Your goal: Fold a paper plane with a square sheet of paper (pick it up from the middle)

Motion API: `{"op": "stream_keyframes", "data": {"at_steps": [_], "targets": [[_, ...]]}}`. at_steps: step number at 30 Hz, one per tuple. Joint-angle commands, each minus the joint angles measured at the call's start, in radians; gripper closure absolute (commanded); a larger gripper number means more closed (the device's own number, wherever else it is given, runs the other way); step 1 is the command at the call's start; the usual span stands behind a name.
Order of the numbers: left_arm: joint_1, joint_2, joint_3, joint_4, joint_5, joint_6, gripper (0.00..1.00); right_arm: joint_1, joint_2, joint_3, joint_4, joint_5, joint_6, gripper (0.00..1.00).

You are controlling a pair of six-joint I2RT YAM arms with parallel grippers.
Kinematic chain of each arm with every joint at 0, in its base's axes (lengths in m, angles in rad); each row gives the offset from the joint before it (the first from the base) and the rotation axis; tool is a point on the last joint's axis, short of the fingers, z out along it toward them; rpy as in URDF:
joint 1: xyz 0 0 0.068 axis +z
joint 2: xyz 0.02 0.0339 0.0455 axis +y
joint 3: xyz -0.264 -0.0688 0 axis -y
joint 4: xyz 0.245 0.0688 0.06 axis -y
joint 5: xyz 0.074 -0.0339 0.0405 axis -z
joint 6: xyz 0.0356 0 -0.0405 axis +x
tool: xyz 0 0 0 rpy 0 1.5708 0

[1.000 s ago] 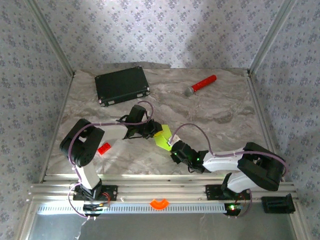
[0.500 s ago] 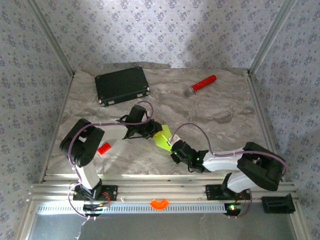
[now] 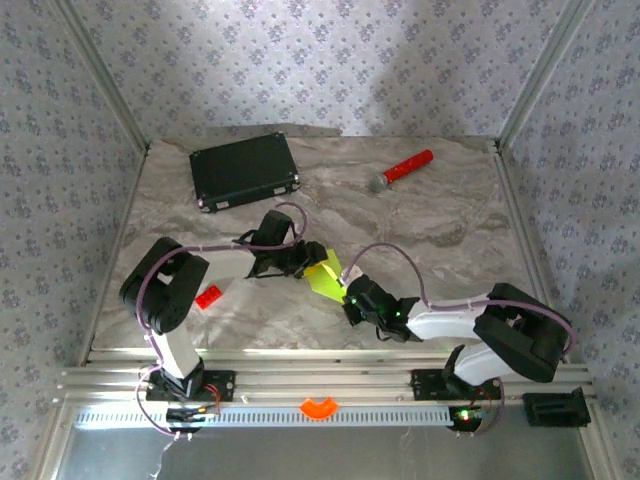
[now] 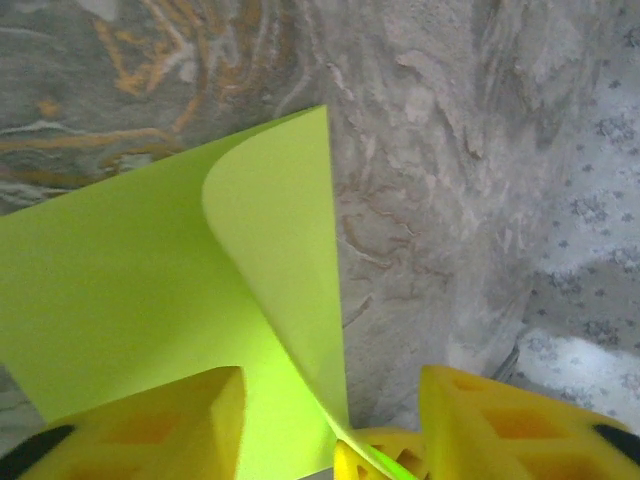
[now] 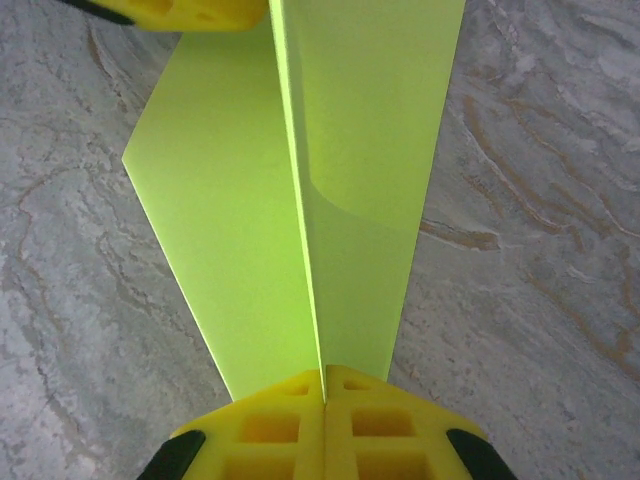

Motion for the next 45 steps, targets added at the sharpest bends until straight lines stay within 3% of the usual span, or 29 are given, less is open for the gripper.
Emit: {"op": "stream_keyframes", "data": {"at_steps": [1,9,18,21,26,30,45], "targets": [[0.008,-0.057,0.021,-0.077,-0.060,0.031,0.45,-0.020,0.022,0.016,0.005,-0.070,0.036,0.94],[0.048,-0.155,-0.029,-0.157,-0.150,0.057,0.33,-0.084,0.057,0.037,0.004,-0.179,0.078,0.94],[0.061,-0.211,-0.050,-0.182,-0.173,0.075,0.33,-0.144,0.084,0.080,-0.055,-0.302,0.124,0.94],[0.059,-0.216,-0.050,-0.179,-0.165,0.078,0.37,-0.160,0.100,0.105,-0.092,-0.339,0.131,0.94],[0.056,-0.209,-0.067,-0.109,-0.108,0.072,0.63,-0.171,0.125,0.127,-0.110,-0.380,0.151,0.93],[0.038,-0.179,-0.071,-0.028,-0.039,0.063,0.74,-0.186,0.139,0.134,-0.110,-0.417,0.175,0.93],[-0.011,-0.046,0.015,0.005,0.021,0.051,0.77,-0.190,0.124,0.133,-0.081,-0.432,0.172,0.83]]}}
